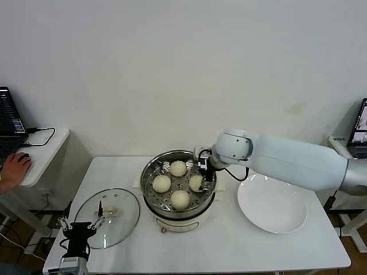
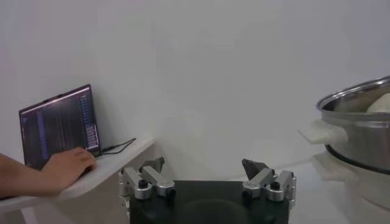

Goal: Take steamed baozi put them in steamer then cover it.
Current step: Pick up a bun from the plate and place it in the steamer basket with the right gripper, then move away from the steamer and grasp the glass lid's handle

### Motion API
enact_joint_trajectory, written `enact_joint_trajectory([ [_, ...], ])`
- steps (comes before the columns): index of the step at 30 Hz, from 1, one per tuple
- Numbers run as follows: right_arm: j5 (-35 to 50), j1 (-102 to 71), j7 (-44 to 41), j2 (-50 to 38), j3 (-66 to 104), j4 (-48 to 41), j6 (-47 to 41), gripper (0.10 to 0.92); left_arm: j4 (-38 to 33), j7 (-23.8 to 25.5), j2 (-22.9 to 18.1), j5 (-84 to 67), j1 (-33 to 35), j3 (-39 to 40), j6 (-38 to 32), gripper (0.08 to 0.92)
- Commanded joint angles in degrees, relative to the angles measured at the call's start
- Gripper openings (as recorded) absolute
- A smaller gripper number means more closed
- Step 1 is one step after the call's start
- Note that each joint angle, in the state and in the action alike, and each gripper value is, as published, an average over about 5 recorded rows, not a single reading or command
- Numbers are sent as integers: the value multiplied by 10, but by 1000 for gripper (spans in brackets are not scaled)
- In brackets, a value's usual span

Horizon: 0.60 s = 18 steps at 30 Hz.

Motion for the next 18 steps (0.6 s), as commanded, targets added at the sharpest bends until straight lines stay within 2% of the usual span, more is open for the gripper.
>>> enact_joint_trajectory([
  [1, 10, -52, 73, -113, 108, 97, 21, 823, 3, 1, 2, 1, -2, 1, 0, 823],
  [6, 25, -231, 213, -222, 263, 155, 122, 823, 10, 1, 3, 12, -5, 4, -3, 823],
  [10, 21, -457, 307, -267, 449, 203, 223, 823, 19, 1, 0, 23, -9, 9, -5, 823],
  [14, -31, -718, 357, -248, 681, 219, 324, 823, 27, 1, -3, 28, -12, 13, -6, 823],
  [18, -100, -883, 355, -159, 851, 196, 428, 823, 35, 1, -6, 28, -16, 16, -10, 823],
])
